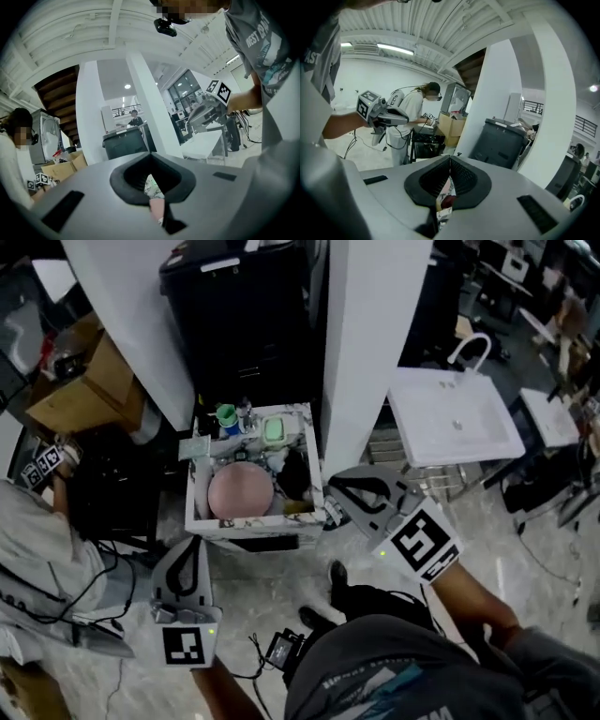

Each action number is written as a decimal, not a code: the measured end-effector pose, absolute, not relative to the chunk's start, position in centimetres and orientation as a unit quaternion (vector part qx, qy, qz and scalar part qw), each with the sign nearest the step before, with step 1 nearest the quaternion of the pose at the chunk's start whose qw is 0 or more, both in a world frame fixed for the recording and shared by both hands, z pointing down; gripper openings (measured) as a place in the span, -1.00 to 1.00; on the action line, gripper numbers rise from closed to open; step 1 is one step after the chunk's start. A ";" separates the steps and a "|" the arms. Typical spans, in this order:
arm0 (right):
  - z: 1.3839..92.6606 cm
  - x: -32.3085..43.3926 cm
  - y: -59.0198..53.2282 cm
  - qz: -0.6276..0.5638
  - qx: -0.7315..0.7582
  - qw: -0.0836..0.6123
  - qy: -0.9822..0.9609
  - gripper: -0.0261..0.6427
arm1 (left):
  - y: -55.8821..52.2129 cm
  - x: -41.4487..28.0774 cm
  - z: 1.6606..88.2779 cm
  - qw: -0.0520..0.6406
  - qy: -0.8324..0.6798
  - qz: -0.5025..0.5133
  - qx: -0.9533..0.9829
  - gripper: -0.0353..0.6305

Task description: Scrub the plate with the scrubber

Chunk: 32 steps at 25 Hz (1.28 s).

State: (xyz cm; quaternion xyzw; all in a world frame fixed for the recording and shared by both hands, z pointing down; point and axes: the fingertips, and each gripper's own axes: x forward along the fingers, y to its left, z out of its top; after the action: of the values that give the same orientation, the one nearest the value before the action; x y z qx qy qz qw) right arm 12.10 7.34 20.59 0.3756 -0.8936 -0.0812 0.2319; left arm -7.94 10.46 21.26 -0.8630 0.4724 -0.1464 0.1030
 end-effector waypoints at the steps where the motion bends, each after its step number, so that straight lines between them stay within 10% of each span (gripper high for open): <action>1: 20.8 11.9 6.8 -0.079 0.375 0.227 -0.895 -0.83 | 10.0 -8.0 21.6 0.104 0.473 -0.150 -0.862 -0.89; 32: 28.7 8.2 -13.7 -0.032 0.253 0.199 -0.946 -0.83 | -7.2 -7.2 23.4 0.077 0.563 -0.214 -0.794 -0.89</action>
State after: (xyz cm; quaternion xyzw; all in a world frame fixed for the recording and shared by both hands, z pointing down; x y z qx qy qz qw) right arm 8.16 -13.72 28.70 0.2526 -0.9463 -0.0317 0.1992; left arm -7.21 -7.21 23.44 -0.7944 0.5630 -0.2144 0.0774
